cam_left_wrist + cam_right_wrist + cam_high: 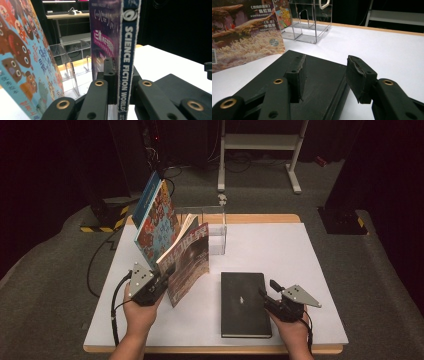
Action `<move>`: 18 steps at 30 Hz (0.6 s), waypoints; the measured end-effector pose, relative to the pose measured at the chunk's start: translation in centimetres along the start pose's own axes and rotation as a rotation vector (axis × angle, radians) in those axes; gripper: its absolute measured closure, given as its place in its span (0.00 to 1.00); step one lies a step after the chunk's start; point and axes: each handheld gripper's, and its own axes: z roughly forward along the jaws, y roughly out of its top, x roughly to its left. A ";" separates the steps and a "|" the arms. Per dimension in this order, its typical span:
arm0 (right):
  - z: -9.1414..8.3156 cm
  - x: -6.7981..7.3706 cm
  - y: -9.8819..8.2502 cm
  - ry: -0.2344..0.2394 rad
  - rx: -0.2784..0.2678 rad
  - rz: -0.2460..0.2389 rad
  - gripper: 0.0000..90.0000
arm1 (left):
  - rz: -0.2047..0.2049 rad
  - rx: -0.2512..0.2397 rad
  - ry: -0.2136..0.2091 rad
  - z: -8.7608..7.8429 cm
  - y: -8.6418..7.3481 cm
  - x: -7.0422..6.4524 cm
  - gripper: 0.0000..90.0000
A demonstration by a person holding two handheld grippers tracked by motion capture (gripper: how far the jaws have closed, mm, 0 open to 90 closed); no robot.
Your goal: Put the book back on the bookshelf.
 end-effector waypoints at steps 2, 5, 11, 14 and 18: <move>0.0 0.0 0.0 0.000 0.001 0.001 0.56 | -0.006 0.001 -0.002 -0.1 0.1 0.2 0.93; 0.1 0.0 -0.1 0.001 0.006 0.000 0.56 | -0.013 0.007 -0.017 -0.1 0.1 0.3 0.92; 0.2 0.0 -0.2 0.002 0.011 0.000 0.56 | -0.020 0.019 -0.033 0.0 0.1 0.2 0.86; 0.2 0.0 -0.3 0.004 0.015 0.003 0.56 | -0.011 0.028 -0.028 0.3 0.0 0.2 0.83; 0.2 0.0 -0.3 0.006 0.017 0.002 0.56 | -0.001 0.032 -0.023 0.7 0.3 0.1 0.80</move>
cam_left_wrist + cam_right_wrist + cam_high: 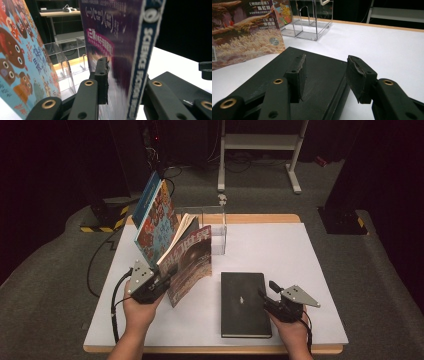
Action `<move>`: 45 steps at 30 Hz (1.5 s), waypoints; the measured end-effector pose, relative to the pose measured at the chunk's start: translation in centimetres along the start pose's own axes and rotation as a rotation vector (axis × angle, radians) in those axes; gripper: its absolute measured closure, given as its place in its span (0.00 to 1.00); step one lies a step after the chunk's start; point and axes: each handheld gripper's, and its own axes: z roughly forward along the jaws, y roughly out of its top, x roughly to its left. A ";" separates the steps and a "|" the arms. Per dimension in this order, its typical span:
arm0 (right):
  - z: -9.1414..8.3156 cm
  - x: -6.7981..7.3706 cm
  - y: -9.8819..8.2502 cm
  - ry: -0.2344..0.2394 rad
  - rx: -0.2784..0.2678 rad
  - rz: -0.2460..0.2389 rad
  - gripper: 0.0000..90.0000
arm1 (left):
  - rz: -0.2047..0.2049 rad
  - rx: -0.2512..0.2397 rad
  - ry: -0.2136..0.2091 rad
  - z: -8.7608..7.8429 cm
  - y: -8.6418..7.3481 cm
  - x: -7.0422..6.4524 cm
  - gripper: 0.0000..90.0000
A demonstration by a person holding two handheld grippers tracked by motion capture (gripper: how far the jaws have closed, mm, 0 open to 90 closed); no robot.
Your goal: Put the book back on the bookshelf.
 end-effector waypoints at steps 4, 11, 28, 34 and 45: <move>0.0 0.0 0.0 0.001 0.002 0.001 0.56 | 0.012 -0.003 0.005 0.6 0.5 -0.2 0.77; 0.1 -0.1 -0.1 0.000 0.006 0.000 0.55 | 0.026 0.006 0.021 1.8 1.1 -0.5 0.75; -0.3 -1.0 -0.9 -0.020 0.027 0.013 0.55 | 0.038 0.009 0.039 2.6 1.3 -0.4 0.89; -0.3 -1.2 -1.0 -0.023 0.029 0.025 0.55 | 0.016 0.015 0.029 2.6 1.4 -0.3 0.92; -0.3 -1.2 -1.1 -0.012 0.025 0.038 0.55 | -0.024 0.026 0.030 3.3 1.9 -0.2 0.93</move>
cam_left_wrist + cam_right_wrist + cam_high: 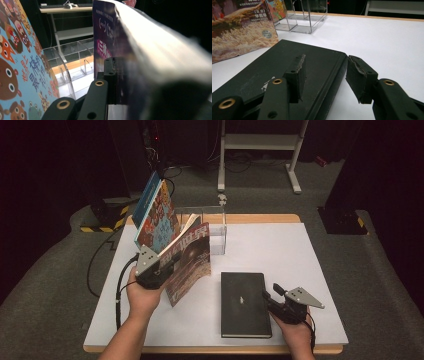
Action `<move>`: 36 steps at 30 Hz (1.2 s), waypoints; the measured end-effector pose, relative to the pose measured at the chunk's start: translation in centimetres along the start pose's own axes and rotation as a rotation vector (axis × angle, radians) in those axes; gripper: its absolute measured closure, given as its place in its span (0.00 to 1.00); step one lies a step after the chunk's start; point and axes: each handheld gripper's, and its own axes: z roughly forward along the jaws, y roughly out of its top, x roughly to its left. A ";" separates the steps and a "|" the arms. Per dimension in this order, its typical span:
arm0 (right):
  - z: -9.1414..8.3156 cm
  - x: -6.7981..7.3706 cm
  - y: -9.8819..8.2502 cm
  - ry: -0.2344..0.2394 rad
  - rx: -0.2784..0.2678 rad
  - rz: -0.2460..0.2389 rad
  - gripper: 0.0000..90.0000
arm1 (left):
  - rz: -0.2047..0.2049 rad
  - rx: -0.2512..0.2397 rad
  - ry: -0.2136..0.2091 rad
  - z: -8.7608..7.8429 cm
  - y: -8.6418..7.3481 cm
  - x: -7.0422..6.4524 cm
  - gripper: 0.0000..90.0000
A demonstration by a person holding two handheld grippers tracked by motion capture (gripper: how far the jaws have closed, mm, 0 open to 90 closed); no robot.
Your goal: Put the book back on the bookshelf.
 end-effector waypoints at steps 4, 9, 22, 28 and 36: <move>-0.1 -0.1 0.1 0.003 -0.003 0.004 0.55 | -0.017 -0.013 0.018 0.5 0.9 0.2 0.93; -0.2 -0.2 0.1 0.005 -0.010 0.007 0.55 | -0.009 -0.060 0.046 0.7 2.2 0.0 0.93; -0.5 -0.3 0.3 0.010 -0.021 0.019 0.55 | 0.064 -0.095 0.179 3.7 4.0 0.2 0.93; -0.5 -0.3 0.3 0.011 -0.023 0.019 0.55 | 0.059 -0.097 0.209 4.9 3.6 0.5 0.93; -0.5 -0.3 0.3 0.015 -0.024 0.021 0.55 | 0.066 -0.089 0.232 6.7 3.1 0.7 0.93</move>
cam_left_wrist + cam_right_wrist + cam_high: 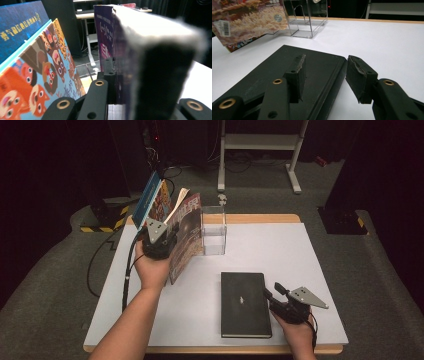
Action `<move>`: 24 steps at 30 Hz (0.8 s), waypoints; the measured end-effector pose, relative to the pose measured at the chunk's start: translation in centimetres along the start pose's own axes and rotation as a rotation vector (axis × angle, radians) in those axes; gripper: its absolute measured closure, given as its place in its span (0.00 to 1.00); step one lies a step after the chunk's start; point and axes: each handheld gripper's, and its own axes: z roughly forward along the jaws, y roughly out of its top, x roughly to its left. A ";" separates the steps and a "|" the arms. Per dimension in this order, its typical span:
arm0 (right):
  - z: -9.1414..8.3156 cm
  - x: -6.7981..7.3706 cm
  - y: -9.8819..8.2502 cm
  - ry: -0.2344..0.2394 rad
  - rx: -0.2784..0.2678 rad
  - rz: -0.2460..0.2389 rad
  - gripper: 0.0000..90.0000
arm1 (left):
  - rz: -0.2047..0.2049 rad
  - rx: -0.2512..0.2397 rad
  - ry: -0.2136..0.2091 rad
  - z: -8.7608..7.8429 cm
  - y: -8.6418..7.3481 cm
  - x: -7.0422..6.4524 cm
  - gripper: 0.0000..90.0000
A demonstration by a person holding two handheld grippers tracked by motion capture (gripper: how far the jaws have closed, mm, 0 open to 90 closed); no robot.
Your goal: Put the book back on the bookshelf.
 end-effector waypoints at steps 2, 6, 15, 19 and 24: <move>0.0 -0.1 0.0 0.001 -0.001 0.001 0.55 | 0.005 -0.006 0.015 0.7 -0.1 -0.1 0.93; 0.0 -0.1 0.0 0.002 -0.001 0.002 0.55 | 0.027 -0.012 0.029 1.6 0.0 -0.6 0.93; -0.1 -0.2 0.1 0.003 -0.010 0.008 0.55 | 0.021 -0.020 0.052 3.7 0.2 -0.8 0.93; -0.1 -0.2 0.1 0.004 -0.010 0.009 0.55 | 0.008 -0.024 0.059 4.4 0.3 -0.7 0.93; -0.1 -0.3 0.1 0.004 -0.010 0.012 0.55 | 0.005 -0.035 0.071 5.4 0.4 -0.4 0.93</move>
